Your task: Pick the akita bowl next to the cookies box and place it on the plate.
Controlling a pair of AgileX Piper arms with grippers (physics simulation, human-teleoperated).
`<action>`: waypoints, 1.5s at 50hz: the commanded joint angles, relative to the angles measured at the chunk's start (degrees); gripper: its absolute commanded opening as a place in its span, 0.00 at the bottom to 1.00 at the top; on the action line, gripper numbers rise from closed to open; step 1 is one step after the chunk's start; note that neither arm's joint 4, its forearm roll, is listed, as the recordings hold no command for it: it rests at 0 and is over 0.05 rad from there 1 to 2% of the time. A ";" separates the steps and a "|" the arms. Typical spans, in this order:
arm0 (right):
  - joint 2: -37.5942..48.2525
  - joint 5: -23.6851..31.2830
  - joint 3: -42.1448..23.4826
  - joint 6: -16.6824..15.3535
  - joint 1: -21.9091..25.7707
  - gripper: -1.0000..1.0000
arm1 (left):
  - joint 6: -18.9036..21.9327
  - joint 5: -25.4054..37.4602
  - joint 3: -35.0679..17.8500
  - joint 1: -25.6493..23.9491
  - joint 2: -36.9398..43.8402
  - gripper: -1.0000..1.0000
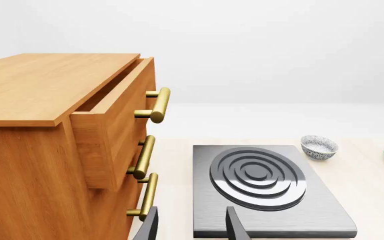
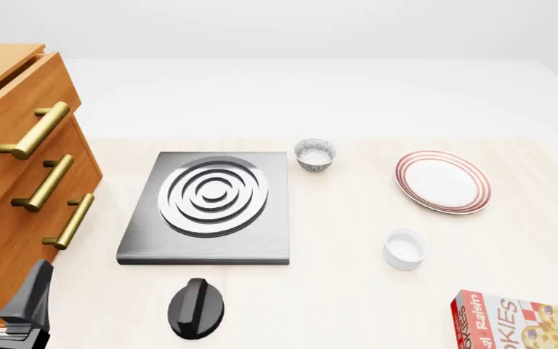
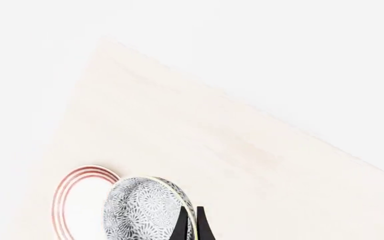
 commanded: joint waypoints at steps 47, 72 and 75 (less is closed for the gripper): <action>-0.45 -23.23 18.20 22.53 20.16 0.00 | 0.00 0.00 0.00 0.00 0.00 1.00; 10.16 -17.62 3.68 19.96 22.24 0.00 | 0.00 0.00 0.00 0.00 0.00 1.00; 11.24 -17.77 2.91 20.13 22.89 0.00 | 0.00 0.00 0.00 0.00 0.00 1.00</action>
